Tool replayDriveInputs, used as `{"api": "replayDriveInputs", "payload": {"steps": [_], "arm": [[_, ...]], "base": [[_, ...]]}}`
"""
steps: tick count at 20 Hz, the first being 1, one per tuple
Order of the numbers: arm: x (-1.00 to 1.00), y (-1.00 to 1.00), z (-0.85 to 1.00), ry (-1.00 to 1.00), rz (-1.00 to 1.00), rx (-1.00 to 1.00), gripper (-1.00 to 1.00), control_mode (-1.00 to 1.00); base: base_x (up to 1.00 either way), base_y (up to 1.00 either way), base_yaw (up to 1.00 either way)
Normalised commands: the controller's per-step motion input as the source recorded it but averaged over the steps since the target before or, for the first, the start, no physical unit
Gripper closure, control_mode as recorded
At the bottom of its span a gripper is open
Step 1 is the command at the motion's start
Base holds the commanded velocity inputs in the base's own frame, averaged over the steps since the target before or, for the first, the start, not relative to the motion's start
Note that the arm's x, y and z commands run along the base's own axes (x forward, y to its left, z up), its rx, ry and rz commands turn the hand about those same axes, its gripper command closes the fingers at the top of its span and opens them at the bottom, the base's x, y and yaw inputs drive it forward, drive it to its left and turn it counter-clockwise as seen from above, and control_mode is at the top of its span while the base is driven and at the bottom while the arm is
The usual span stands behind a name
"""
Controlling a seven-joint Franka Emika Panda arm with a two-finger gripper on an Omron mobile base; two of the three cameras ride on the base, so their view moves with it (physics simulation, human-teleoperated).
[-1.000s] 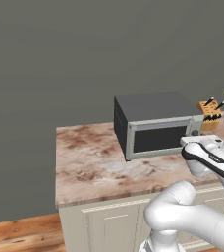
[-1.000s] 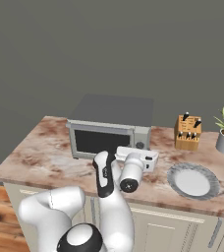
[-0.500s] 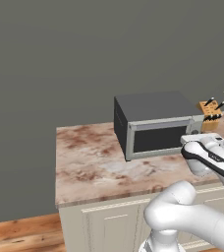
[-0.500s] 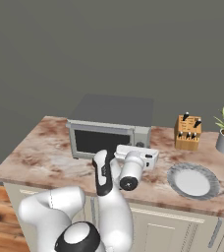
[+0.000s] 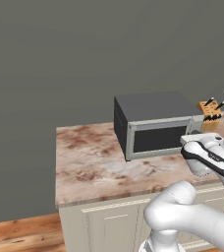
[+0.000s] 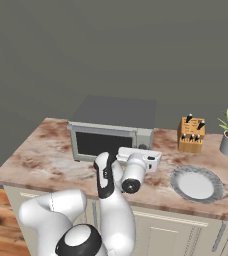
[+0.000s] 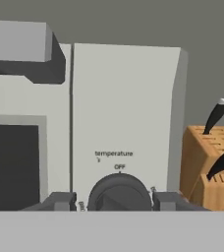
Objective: Pull the toaster oven rack outwards. Pick up the baguette from the plate and place it on the toaster oven rack. Close the toaster oven door fully and set the temperature to the lowest setting.
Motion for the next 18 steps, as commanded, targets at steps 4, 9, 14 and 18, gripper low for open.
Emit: {"api": "replayDriveInputs", "payload": {"steps": [4,9,14,18], "arm": [[0.0,0.0,-0.01,0.0,0.0,-0.02,1.0,-1.0],[0.0,0.0,-0.02,0.0,0.0,-0.01,1.0,-1.0],[0.0,-0.07,0.0,0.0,0.0,-0.05,1.0,-1.0],[0.0,-0.02,0.0,0.0,0.0,-0.12,1.0,-1.0]], "base": [[0.0,0.0,0.0],[0.0,0.0,0.0],[0.0,0.0,0.0],[0.0,0.0,0.0]]}}
